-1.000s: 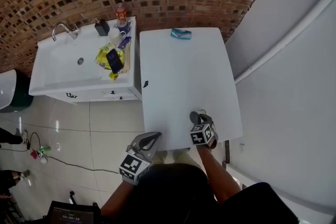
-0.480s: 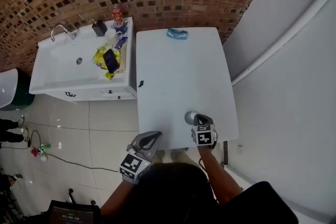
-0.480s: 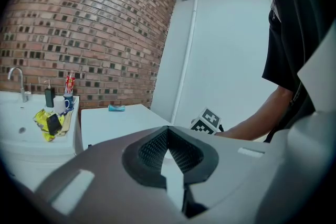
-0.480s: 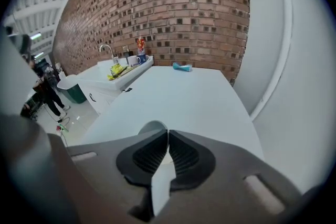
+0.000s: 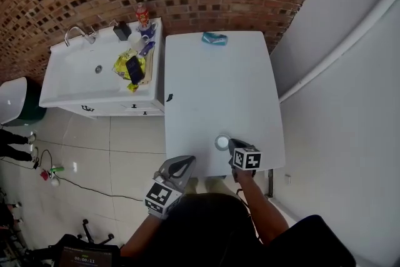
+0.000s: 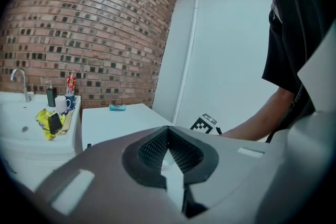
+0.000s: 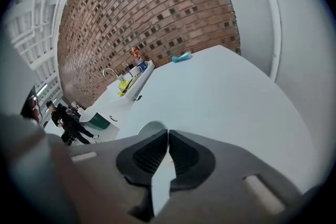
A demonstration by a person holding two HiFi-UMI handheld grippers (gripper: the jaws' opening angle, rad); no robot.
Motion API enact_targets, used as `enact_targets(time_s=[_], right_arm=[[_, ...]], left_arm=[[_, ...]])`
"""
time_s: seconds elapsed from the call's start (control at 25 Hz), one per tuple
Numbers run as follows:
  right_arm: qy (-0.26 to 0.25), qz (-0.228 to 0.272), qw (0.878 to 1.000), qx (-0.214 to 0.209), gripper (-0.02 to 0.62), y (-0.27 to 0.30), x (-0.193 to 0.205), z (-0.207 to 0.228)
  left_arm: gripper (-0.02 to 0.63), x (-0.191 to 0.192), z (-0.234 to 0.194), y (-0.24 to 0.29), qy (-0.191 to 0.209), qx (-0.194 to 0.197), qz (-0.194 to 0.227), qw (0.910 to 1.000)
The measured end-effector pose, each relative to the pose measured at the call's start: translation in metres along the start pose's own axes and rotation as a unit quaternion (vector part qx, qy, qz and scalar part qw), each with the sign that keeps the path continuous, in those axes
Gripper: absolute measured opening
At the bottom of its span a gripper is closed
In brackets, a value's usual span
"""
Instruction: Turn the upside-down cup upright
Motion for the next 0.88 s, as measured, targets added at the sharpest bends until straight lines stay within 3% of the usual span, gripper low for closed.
enact_targets(time_s=[0.24,0.64,0.88], right_arm=[[0.018,-0.003,1.0,-0.005,0.004,0.003,0.005,0.008],[-0.001,-0.008,0.999,-0.033,0.046,-0.001,-0.002,0.011],[-0.039,0.023,0.999,-0.031,0.055,-0.038,-0.021,0.013]], left_arm=[[0.015,-0.002,0.012,0.007,0.013,0.003,-0.007,0.9999],[0.015,-0.004,0.026,0.014,0.011,-0.01,-0.014,0.9998],[0.015,-0.015,0.035,0.021,0.01,-0.022,-0.009,0.9997]])
Point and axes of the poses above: the fingertips, and each gripper's own axes: y forward along the fingers, z to its right, x out of its underside, the point moved 10 cm from there along -y, backward along the fingers, and after that the axes turned 2 degrees about -y, right-handed, at the moved point
